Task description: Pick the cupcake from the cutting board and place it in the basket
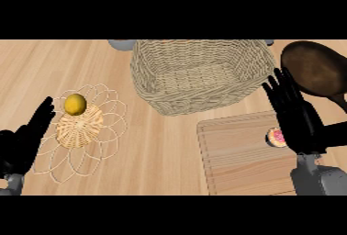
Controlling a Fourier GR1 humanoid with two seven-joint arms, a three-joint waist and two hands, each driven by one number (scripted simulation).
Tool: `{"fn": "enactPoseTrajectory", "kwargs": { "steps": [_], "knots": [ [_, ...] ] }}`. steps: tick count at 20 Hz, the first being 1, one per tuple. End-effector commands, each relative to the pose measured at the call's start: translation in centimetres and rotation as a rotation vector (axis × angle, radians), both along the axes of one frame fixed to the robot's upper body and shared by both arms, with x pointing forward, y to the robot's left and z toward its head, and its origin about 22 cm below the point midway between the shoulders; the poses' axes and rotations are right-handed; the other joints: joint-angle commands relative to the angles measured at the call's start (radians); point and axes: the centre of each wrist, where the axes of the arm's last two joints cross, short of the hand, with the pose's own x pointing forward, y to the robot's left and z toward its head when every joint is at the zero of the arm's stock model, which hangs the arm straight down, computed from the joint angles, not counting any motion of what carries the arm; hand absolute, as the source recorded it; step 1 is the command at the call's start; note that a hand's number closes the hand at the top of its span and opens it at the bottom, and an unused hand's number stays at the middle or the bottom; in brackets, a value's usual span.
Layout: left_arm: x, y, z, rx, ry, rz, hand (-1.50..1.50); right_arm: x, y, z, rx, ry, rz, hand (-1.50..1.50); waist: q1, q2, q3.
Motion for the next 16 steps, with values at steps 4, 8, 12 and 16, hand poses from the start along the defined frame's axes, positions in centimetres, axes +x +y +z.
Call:
{"fn": "enactPoseTrajectory", "kwargs": {
  "steps": [4,8,12,16],
  "knots": [
    [-0.5,-4.0,0.1,-0.181,-0.209,0.022,0.0,-2.9,-6.1,1.8,-0.244,-0.114,-0.196,1.5,-0.019,-0.011,0.0],
    [1.0,-8.3,1.3,-0.33,-0.277,-0.037,0.0,-4.3,-3.1,1.2,-0.443,-0.286,0.012,1.5,-0.017,-0.006,0.0],
    [-0.1,-9.1,0.0,-0.319,-0.273,-0.052,0.0,-5.0,3.1,-2.8,-0.553,-0.243,-0.216,-1.5,0.003,-0.002,-0.001],
    [0.2,-9.4,0.2,-0.325,-0.276,-0.054,0.0,-4.8,1.9,-2.2,-0.673,-0.094,-0.505,-1.5,-0.012,-0.003,-0.005]
  ]
}}
